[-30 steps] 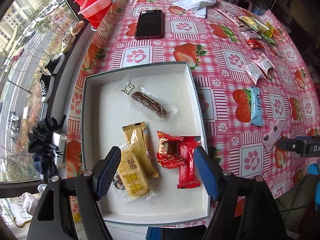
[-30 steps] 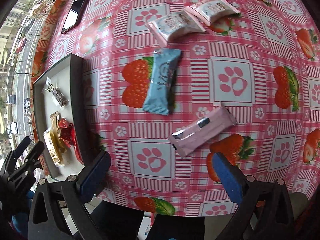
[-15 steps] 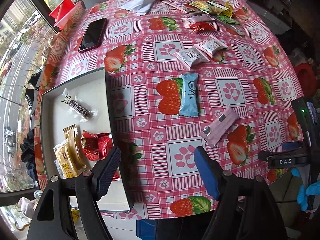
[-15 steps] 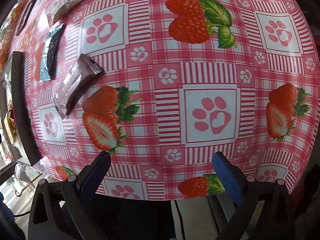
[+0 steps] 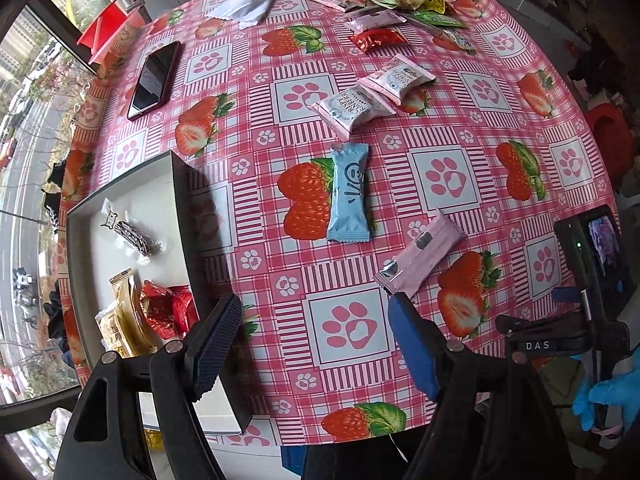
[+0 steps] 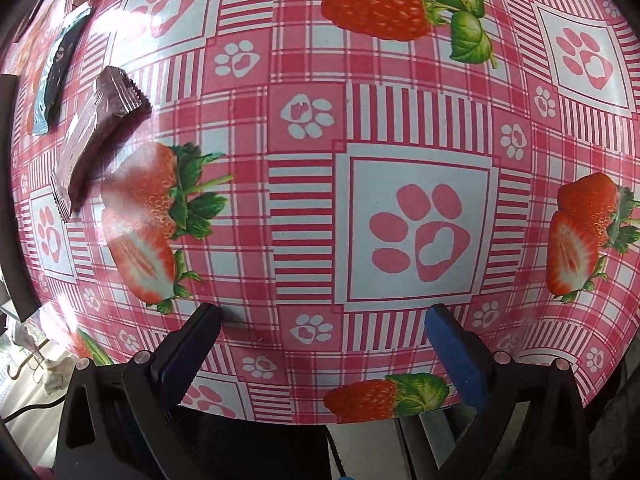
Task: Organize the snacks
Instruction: 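Withdraw both grippers from the tray toward the blue and pink bars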
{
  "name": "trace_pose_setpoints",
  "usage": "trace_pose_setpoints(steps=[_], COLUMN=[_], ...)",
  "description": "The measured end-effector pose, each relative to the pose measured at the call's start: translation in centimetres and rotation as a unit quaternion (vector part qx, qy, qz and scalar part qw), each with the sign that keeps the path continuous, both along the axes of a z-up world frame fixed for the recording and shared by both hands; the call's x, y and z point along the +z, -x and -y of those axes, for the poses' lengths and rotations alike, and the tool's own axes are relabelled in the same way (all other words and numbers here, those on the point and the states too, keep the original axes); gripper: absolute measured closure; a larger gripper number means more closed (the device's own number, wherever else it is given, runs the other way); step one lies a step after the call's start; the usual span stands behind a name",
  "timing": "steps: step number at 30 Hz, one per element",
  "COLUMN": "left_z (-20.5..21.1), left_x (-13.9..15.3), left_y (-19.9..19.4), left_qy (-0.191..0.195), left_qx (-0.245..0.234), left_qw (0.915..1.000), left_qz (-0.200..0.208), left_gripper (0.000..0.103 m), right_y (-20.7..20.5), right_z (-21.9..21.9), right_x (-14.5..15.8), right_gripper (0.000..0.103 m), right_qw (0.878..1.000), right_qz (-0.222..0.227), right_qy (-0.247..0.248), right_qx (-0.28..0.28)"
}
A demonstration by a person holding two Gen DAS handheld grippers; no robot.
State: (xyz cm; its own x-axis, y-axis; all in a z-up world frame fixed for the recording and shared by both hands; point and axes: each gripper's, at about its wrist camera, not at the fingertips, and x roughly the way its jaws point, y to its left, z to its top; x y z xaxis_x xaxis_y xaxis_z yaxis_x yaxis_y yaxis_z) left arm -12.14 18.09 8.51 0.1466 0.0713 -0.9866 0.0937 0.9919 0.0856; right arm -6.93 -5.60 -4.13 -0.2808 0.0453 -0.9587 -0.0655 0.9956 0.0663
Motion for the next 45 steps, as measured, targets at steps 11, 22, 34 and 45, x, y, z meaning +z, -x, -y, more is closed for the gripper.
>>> trace_pose_setpoints(steps=[11,22,34,45], left_z=[0.8,0.5,-0.4,-1.8], left_x=[-1.5,-1.4,-1.7,-2.2], left_y=[-0.4,-1.0,-0.7,0.5], left_qy=[0.009,0.019,0.012,0.016], left_qx=[-0.015,-0.025,-0.032,0.018], left_qw=[0.9998,0.9994,0.9994,0.9996], left_qz=[-0.008,-0.015,-0.004,-0.016], left_gripper=[0.024,0.024,0.023,0.023], right_y=[-0.5,0.8,0.6,0.5], right_z=[0.6,0.8,0.7,0.5], right_x=[0.9,1.6,1.3,1.5], right_gripper=[0.0,0.0,0.0,0.0], right_qw=[1.0,0.999,0.999,0.999], right_qz=[0.017,0.029,0.028,0.044], right_qy=[-0.001,0.0,0.001,-0.001], right_qx=[-0.017,-0.019,-0.02,-0.017])
